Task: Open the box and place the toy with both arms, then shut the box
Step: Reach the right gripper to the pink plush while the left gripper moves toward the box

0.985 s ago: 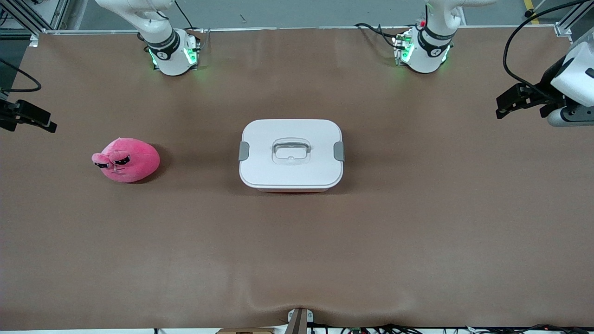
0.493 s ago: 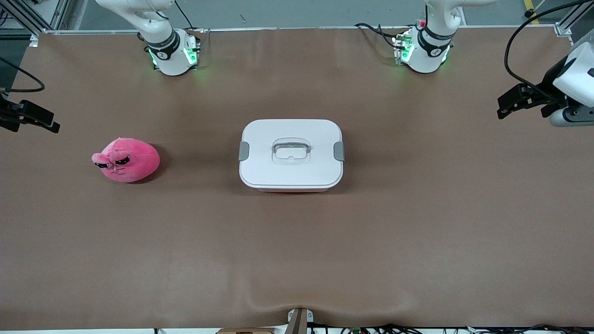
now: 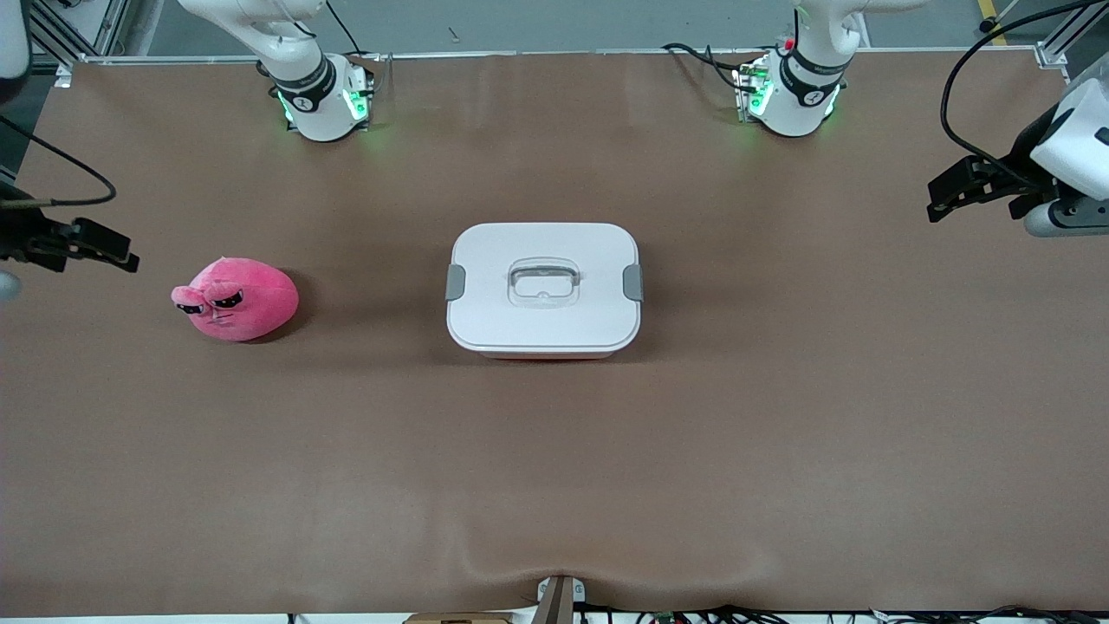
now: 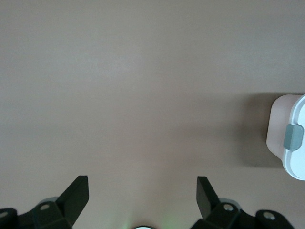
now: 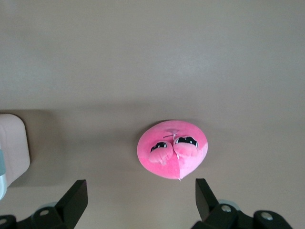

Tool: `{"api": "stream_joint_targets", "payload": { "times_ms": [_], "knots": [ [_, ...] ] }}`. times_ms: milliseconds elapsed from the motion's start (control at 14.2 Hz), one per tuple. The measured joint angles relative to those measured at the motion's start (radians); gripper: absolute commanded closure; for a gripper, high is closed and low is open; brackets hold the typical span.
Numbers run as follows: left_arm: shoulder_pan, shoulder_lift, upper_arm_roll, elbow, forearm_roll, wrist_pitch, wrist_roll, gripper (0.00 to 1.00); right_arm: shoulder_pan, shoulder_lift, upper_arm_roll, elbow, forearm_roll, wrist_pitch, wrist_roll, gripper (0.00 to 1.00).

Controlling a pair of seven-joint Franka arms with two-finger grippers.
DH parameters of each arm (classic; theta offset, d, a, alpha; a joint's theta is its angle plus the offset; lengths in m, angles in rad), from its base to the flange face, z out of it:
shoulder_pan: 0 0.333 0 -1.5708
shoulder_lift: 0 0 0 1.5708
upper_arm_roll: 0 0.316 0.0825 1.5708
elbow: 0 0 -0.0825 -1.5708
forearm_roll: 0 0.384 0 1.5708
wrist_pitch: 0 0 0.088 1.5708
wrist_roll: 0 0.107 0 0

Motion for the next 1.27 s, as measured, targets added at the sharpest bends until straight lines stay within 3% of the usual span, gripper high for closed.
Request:
{"api": "stream_joint_targets", "payload": {
  "times_ms": [211,493,1267],
  "knots": [
    [0.000,0.002,0.001,0.000,0.000,0.000,-0.021,0.00,0.008,0.018,0.002,-0.051,0.000,0.053,-0.008,0.00],
    [-0.004,0.019,-0.021,-0.002,0.000,0.017,-0.199,0.00,0.034,0.025,0.002,-0.150,0.000,0.165,-0.011,0.00],
    [-0.021,0.055,-0.242,-0.039,-0.002,0.069,-0.925,0.00,0.040,0.103,0.002,-0.223,0.000,0.290,-0.099,0.00]
  ]
}}
